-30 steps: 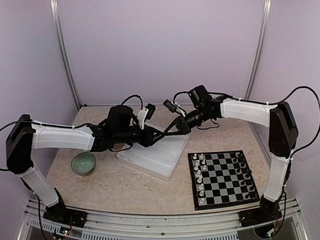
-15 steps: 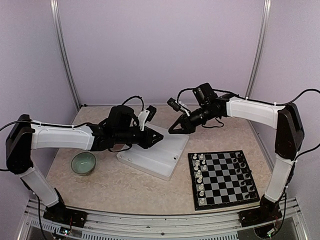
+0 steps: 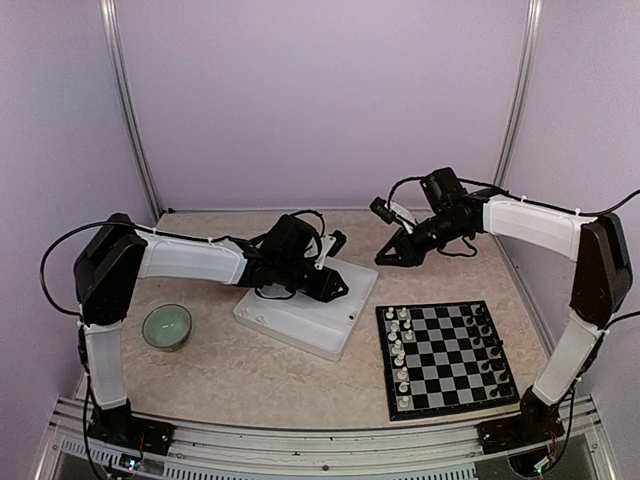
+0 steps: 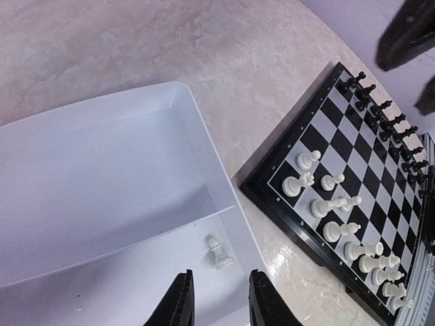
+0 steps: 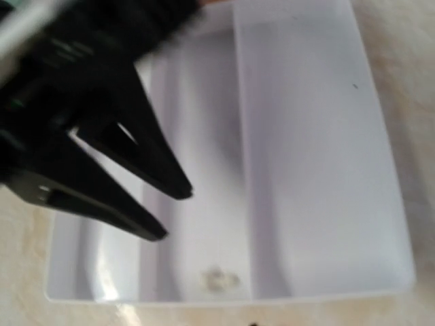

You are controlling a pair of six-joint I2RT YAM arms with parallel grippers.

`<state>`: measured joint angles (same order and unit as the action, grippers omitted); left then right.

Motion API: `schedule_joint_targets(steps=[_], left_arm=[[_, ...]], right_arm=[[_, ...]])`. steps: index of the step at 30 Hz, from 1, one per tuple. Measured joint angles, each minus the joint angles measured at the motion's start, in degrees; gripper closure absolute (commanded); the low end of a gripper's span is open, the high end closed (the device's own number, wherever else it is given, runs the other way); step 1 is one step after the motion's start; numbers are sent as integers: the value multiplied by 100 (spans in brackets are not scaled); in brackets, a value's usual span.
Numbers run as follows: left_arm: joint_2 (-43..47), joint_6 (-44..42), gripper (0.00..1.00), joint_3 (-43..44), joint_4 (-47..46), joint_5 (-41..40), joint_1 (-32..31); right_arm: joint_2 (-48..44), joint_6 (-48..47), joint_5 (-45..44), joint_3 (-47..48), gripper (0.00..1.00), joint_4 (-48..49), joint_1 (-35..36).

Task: Set up the chess pieces on the board
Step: Pick up the pawn from the storage box.

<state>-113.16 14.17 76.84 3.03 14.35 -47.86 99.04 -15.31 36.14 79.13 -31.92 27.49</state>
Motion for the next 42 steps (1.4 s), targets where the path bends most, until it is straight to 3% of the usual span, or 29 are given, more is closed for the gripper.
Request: schedule_joint_targets(steps=[10,24,36,42], left_arm=[[-1056,643,69,549,341,219,-57],[-1384,299,69,1054,767,175,-74],[-1589,-299,88,1545,1307,-391,-258],[-1578,-439,91,1543,1314,-542,-282]], right_arm=[[-103,-302,-295,-31,79,-402,-275],[-103,-323,-273,-116,78,-470,-341],[-103,-323,-232,-116,78,-470,-341],[-103,-323,-210,-116,78,-470,-341]])
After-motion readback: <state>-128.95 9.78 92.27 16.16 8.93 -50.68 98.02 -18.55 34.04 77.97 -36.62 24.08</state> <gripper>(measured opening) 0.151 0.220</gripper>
